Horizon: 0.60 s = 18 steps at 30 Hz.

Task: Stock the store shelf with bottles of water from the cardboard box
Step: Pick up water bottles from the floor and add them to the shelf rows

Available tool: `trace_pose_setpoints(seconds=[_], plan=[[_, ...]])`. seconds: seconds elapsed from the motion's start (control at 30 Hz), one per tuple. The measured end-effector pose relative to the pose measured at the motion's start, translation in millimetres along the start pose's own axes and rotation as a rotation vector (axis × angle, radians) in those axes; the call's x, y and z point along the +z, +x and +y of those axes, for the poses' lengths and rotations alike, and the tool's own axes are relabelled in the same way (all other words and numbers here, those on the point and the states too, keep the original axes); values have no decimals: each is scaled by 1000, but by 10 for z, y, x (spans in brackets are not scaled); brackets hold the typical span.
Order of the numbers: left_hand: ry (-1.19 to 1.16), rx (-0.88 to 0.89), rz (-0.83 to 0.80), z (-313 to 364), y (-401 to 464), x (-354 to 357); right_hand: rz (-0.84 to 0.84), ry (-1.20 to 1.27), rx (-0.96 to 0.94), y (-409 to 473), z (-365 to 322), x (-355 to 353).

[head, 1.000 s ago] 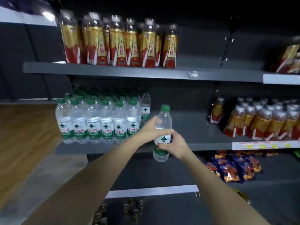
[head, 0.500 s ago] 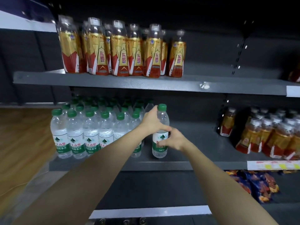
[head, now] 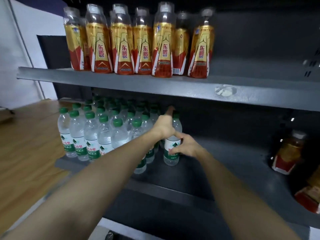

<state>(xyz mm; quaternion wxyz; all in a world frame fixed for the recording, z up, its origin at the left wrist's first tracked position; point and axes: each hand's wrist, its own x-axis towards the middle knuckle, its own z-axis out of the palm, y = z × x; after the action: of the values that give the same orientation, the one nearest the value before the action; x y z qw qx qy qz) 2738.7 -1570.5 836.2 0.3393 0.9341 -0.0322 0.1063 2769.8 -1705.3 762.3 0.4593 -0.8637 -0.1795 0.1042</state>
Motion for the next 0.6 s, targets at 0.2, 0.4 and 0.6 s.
trace_pose_setpoints(seconds=[0.2, 0.4, 0.6], plan=[[88, -91, 75, 20, 305, 102, -39, -75, 70, 348, 221, -170], [330, -140, 10, -26, 557, 129, -72, -100, 102, 546, 481, -278], [501, -51, -76, -61, 646, 59, -77, -132, 77, 723, 544, -254]])
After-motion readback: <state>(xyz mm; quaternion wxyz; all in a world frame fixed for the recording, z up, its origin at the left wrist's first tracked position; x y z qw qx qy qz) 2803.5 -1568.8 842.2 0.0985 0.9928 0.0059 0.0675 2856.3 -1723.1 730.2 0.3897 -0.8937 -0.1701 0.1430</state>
